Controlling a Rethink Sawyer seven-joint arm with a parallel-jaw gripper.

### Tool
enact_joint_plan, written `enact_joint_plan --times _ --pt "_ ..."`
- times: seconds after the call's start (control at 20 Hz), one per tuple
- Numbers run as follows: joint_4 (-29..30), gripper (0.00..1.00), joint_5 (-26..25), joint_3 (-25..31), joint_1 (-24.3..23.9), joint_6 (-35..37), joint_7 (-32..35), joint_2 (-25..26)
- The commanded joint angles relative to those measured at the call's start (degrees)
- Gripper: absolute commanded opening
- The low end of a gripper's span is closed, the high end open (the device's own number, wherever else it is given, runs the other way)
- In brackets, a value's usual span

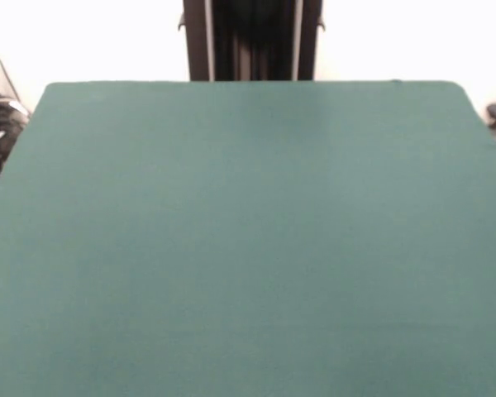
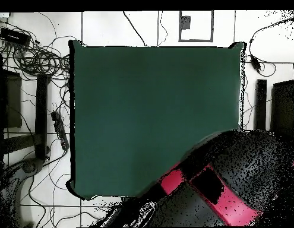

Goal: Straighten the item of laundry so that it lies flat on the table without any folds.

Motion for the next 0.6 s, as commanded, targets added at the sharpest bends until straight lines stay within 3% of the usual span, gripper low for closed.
enact_joint_plan --times 0.05,0.6 --pt "7.46 0.00 7.86 4.22 4.78 10.40 13.25 5.39" --pt "10.54 0.00 13.88 5.63 9.22 14.66 21.86 13.40"
